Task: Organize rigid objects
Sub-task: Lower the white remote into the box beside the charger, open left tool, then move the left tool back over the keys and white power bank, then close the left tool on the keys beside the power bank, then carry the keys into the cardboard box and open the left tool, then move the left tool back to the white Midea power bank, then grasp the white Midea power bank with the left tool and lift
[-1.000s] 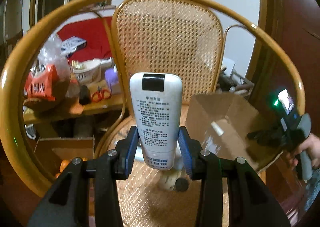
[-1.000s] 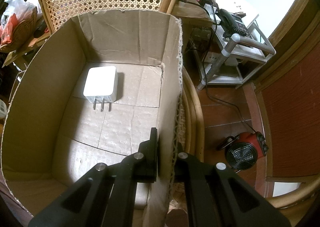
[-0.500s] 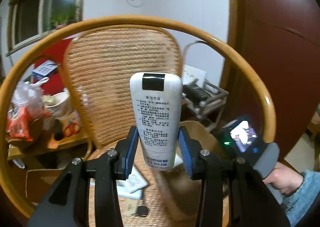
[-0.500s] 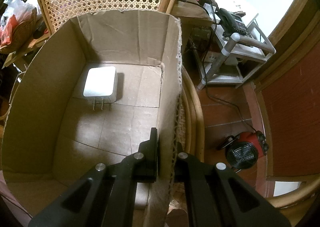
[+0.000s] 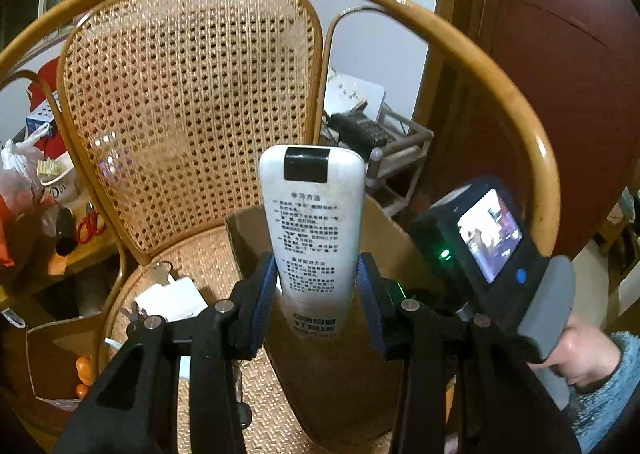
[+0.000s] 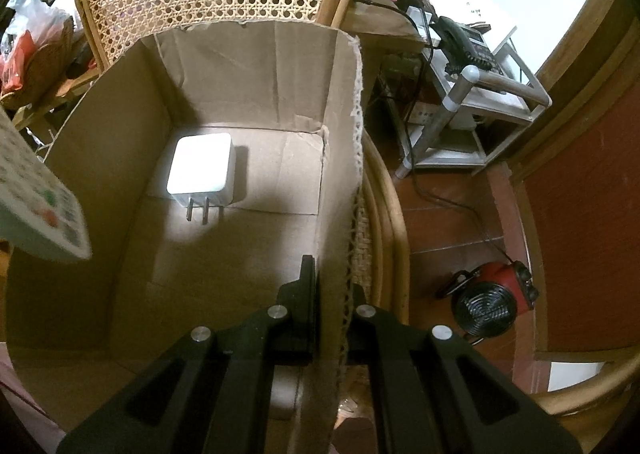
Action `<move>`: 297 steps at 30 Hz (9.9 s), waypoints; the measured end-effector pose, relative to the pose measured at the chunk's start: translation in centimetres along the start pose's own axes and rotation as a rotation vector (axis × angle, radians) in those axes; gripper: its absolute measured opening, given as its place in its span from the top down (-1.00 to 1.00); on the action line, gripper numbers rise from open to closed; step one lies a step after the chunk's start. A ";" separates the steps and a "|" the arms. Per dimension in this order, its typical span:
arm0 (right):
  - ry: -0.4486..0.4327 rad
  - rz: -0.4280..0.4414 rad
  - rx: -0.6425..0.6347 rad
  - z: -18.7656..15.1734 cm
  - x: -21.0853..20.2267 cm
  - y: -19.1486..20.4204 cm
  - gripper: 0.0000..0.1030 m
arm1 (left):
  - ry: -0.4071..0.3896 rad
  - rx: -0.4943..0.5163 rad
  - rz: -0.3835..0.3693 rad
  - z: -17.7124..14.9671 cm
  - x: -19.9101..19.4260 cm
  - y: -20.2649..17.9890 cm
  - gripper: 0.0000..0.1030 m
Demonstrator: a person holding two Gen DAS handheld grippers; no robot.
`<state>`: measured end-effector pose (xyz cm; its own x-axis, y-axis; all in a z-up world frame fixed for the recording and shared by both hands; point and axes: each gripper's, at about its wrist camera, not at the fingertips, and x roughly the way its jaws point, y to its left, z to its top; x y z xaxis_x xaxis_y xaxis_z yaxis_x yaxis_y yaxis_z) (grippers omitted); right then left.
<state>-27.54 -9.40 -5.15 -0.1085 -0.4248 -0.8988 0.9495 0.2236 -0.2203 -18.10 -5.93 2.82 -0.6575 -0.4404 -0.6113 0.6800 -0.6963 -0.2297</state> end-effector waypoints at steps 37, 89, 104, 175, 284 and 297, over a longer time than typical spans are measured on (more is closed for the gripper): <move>0.000 0.000 -0.014 0.0 -0.2 0.0 0.87 | -0.021 0.032 0.217 -1.7 0.7 2.5 -0.89; 0.000 -0.001 -0.022 0.1 -0.2 0.0 0.87 | 0.244 -0.122 0.403 -6.4 8.6 18.7 -0.90; 0.000 0.001 -0.023 0.1 -0.2 0.0 0.87 | 0.280 -0.116 0.240 -6.7 9.6 17.9 0.85; 0.007 0.008 -0.024 0.0 -0.3 0.3 0.87 | -0.316 -0.120 0.076 1.5 -9.8 6.6 0.86; 0.006 0.004 -0.049 0.2 -0.5 0.3 0.87 | 0.273 -0.097 0.265 -4.2 13.1 14.6 -0.96; 0.005 0.003 -0.051 0.2 -0.5 0.3 0.87 | 0.335 -0.030 0.246 -4.5 12.7 12.9 -0.23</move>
<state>-27.15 -9.29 -4.67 -0.1071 -0.4192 -0.9016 0.9334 0.2699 -0.2364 -16.25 -17.95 -11.28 -0.3358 -0.3795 -0.8621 0.8160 -0.5745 -0.0649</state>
